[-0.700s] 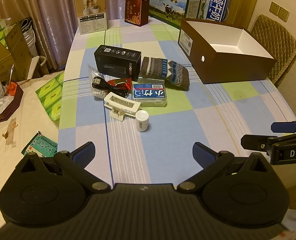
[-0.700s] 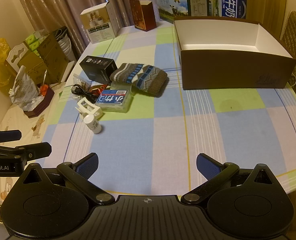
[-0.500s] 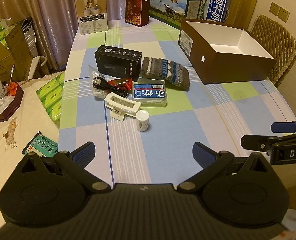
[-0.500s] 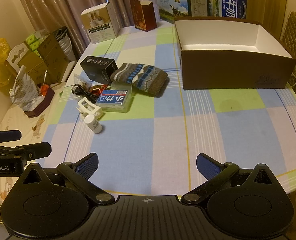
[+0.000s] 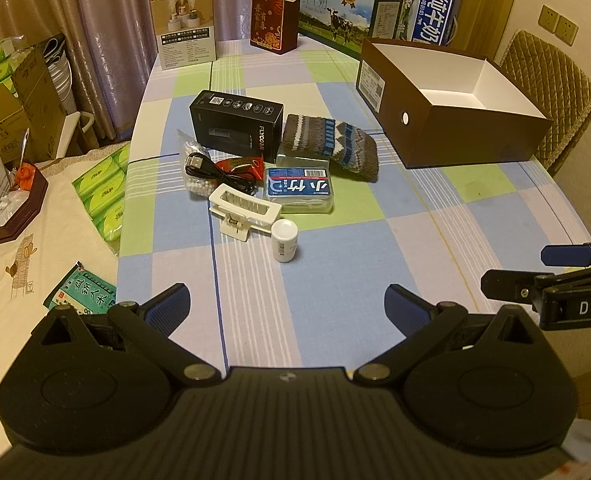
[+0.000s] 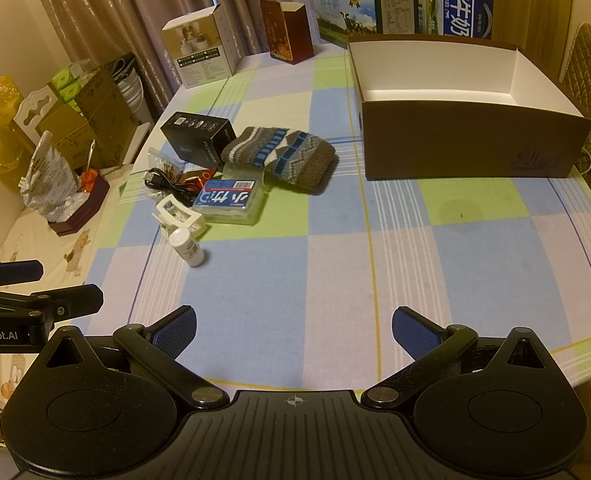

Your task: Organize objects

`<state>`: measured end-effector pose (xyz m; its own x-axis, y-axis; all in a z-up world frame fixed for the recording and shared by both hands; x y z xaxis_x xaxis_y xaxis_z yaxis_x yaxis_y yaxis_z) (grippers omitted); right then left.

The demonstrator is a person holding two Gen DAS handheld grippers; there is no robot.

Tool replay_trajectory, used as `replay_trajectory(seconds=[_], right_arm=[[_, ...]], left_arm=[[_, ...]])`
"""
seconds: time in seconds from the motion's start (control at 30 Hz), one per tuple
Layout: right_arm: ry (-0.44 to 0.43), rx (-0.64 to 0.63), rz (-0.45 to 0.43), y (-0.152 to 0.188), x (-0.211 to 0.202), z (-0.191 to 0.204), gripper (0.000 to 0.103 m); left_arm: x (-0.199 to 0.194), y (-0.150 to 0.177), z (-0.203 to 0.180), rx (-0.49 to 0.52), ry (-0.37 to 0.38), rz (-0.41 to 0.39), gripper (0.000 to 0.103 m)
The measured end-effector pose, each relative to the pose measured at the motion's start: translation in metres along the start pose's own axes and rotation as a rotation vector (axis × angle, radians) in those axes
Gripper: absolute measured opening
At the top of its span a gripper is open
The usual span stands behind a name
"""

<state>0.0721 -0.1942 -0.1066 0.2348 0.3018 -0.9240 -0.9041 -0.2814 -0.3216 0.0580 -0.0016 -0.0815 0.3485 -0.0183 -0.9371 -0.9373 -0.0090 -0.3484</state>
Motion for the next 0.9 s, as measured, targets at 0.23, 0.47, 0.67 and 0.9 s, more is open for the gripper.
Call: replay_trajectory(seconds=[0.23,0.47,0.67,0.9], right_arm=[[0.000,-0.002,-0.001,0.0003,0.0001,0.0002,0.101],[0.000,-0.003,-0.001,-0.0007,0.0007,0.0004,0.101],[0.000,-0.003,-0.001,-0.0020,0.0017,0.0007,0.101],[0.000,-0.004,0.000,-0.0038,0.0035,0.0012,0.101]], left_arm=[[0.0000,0.0000,0.0000,0.000,0.000,0.000,0.102],[0.0000,0.0000,0.0000,-0.001,0.000,-0.001,0.102],[-0.0001,-0.0001,0.0000,0.000,0.000,-0.001,0.102],[-0.0001,-0.0001,0.0000,0.000,0.000,-0.001,0.102]])
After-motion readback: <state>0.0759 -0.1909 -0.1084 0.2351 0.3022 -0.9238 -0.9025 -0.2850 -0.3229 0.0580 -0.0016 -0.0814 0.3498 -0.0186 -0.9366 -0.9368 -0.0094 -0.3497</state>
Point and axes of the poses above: each gripper's, at about its wrist camera, not at the fingertips, and x roughly the way its jaws point, z to its left, y to its underside, the point moved 10 cm from there along x, roughly the way its jaws point, and after that the axes turned 15 degrees about z, right-handed, at the moved point
